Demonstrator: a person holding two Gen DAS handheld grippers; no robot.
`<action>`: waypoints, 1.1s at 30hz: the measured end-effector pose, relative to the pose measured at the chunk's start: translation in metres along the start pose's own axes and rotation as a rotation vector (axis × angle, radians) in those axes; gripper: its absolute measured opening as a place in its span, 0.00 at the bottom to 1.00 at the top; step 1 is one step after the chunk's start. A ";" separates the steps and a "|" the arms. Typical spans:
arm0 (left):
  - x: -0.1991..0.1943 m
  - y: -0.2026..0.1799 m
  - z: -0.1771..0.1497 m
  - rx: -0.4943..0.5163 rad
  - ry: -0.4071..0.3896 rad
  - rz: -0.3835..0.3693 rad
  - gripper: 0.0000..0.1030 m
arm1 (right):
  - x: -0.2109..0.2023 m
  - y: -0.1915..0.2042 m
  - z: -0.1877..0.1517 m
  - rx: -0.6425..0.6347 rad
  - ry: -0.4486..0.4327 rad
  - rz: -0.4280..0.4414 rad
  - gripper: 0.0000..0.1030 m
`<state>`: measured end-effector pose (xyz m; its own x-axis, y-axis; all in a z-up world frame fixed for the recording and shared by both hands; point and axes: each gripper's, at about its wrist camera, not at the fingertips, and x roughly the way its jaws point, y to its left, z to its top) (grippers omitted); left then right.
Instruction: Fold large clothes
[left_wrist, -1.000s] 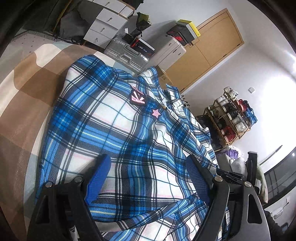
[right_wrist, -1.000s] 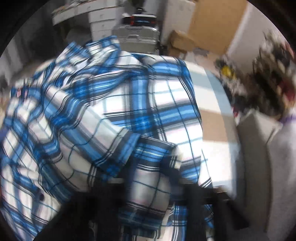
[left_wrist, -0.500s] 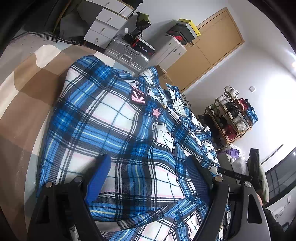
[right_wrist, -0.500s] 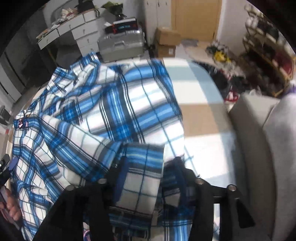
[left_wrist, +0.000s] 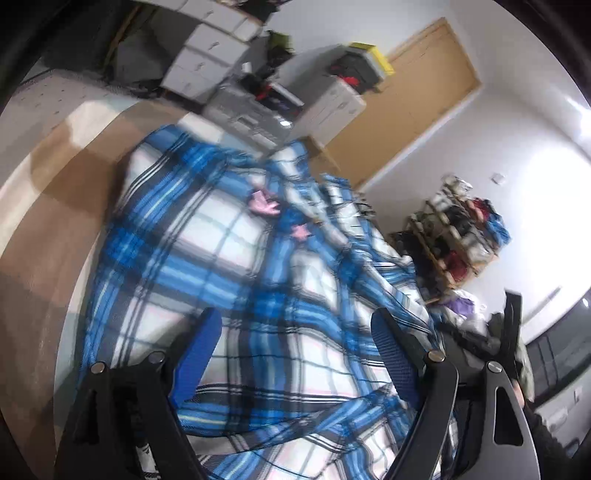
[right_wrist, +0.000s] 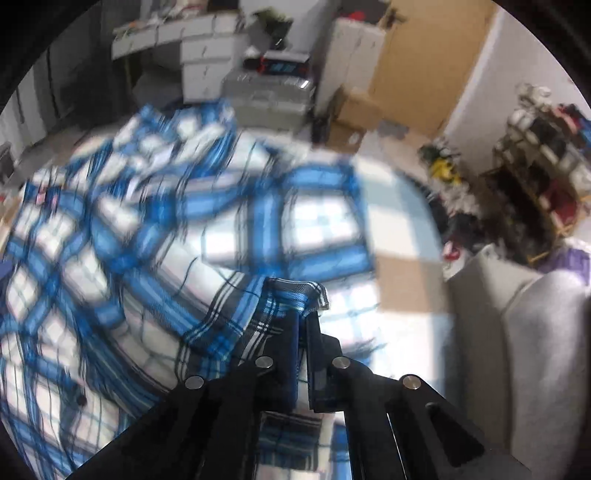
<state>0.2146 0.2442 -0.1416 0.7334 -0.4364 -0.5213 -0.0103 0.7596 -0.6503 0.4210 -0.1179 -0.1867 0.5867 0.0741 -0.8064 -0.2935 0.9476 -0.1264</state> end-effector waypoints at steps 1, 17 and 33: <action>-0.004 -0.002 0.003 0.024 -0.015 -0.017 0.77 | -0.003 -0.004 0.006 0.013 -0.018 -0.026 0.03; 0.007 0.014 0.004 0.015 0.038 0.109 0.77 | -0.031 0.057 0.041 0.022 -0.113 -0.026 0.57; -0.011 0.042 0.012 -0.183 -0.019 -0.077 0.76 | 0.030 0.328 0.094 -0.351 0.074 0.498 0.36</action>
<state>0.2138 0.2869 -0.1570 0.7491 -0.4795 -0.4570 -0.0759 0.6232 -0.7784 0.4131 0.2242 -0.1978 0.2643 0.4481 -0.8540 -0.7576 0.6444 0.1036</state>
